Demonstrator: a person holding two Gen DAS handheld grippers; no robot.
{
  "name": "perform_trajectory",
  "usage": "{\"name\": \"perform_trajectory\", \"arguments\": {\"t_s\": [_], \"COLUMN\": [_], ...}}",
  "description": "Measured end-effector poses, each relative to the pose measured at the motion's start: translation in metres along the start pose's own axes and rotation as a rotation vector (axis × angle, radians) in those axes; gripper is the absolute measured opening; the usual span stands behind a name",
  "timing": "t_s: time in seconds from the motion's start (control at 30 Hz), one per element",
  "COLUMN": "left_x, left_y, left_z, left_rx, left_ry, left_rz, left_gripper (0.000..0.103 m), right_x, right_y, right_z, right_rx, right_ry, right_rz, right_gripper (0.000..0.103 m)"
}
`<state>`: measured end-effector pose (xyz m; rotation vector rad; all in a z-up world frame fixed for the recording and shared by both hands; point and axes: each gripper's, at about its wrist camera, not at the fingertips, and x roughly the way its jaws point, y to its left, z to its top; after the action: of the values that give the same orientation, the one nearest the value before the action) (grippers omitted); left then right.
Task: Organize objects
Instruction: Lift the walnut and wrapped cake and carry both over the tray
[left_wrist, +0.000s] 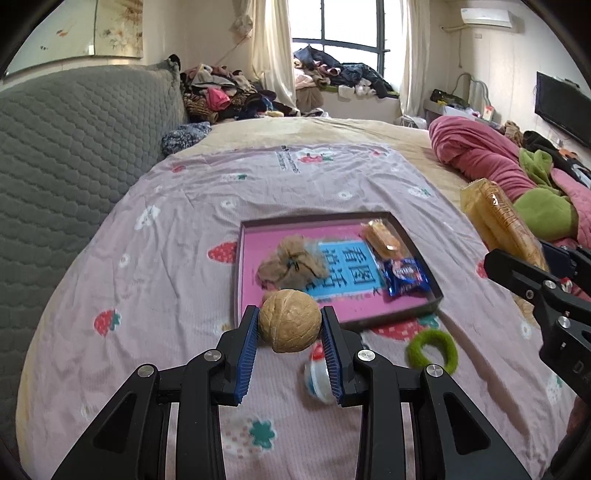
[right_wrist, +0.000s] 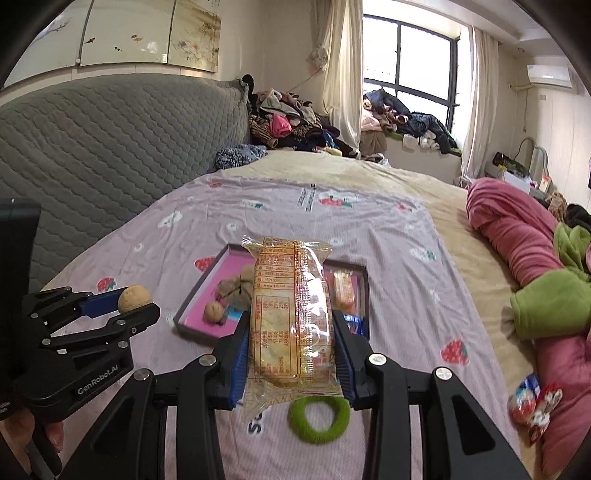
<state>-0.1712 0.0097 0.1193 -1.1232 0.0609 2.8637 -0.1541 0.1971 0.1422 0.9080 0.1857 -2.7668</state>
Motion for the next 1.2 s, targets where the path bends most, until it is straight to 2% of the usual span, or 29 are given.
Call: {"name": "perform_trajectory", "arguments": {"t_s": [0.5, 0.67, 0.93, 1.2], "left_x": [0.039, 0.062, 0.116, 0.169], "left_y": [0.001, 0.001, 0.006, 0.014], "left_z": [0.075, 0.088, 0.084, 0.054], "left_rx": [0.031, 0.029, -0.002, -0.017], "left_ry": [-0.052, -0.051, -0.032, 0.003], "left_rz": [0.023, 0.019, 0.003, -0.002], "left_gripper": [0.034, 0.034, 0.034, 0.034], "right_x": [0.034, 0.055, 0.103, 0.159], "right_y": [-0.009, -0.013, -0.018, -0.013], "right_z": [0.061, 0.072, 0.055, 0.017], "right_rx": [-0.012, 0.005, 0.045, 0.063], "right_ry": [-0.076, -0.095, -0.077, -0.008], "right_rz": [-0.015, -0.008, -0.001, 0.026], "right_gripper": [0.040, 0.040, 0.040, 0.040]}}
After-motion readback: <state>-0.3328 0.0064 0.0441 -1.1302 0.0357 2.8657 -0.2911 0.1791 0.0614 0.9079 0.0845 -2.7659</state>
